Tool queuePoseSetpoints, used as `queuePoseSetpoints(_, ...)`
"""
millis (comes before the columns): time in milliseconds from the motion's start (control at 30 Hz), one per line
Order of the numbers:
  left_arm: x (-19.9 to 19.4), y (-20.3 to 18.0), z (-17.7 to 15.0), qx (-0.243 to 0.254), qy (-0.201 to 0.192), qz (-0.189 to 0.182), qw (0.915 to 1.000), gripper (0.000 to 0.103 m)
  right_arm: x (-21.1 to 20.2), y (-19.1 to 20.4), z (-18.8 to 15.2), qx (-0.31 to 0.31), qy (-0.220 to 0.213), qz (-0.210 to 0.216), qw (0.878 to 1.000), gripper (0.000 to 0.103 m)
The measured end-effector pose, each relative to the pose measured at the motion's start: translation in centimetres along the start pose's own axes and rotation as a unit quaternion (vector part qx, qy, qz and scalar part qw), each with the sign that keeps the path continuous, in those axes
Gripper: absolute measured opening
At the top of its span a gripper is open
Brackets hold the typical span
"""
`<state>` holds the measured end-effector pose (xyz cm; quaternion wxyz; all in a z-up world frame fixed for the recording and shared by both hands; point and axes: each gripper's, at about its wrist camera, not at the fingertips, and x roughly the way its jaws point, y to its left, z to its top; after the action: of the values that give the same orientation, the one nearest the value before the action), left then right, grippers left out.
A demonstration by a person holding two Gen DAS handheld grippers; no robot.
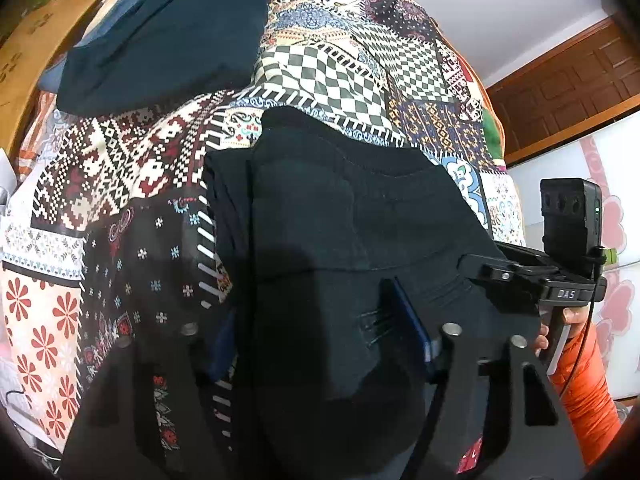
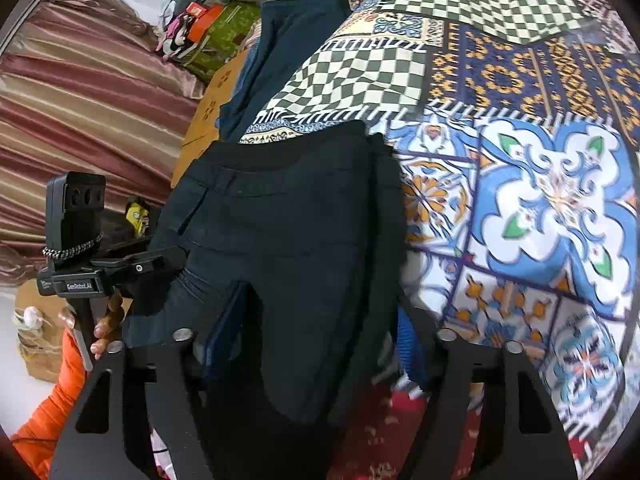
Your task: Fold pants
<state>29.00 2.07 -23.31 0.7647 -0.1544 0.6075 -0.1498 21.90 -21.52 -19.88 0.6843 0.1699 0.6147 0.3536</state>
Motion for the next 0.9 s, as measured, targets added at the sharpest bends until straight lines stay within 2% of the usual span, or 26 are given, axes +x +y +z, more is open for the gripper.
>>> queuePoseSetpoints(67,-0.8,-0.4,0.0,0.017,-0.017,0.005,0.9997,0.052,0.3,0.3,0.2,0.002,0.001,0.002,1.0,0.045)
queuePoseSetpoints(200,-2.6,-1.3,-0.2,0.049,-0.049,0.008,0.9975,0.042,0.1,1.5,0.3,-0.014,-0.013,-0.018,1.0,0.028)
queuePoseSetpoints(300,-3.9,-2.2,-0.1,0.067,-0.065,0.017,0.9954,0.036,-0.5,2.9,0.5,-0.033,-0.026,-0.043,0.998,0.021)
queuePoseSetpoints(433,-6.3,-3.0,0.7,0.081,-0.098,0.03,0.9914,0.031,-1.5,5.1,1.3,-0.059,-0.063,-0.066,0.994,0.018)
queuePoseSetpoints(533,-8.7,-3.3,1.8,0.083,-0.13,0.034,0.9874,0.029,-3.2,6.7,2.2,-0.071,-0.099,-0.064,0.99,0.017)
queuePoseSetpoints(700,-12.8,-3.8,4.1,0.104,-0.19,0.063,0.9743,0.029,-5.4,10.3,4.7,-0.095,-0.158,-0.058,0.981,0.016)
queuePoseSetpoints(900,-17.0,-2.8,7.5,0.101,-0.25,0.079,0.9596,0.029,-6.8,13.7,8.3,-0.118,-0.209,-0.054,0.969,0.016)
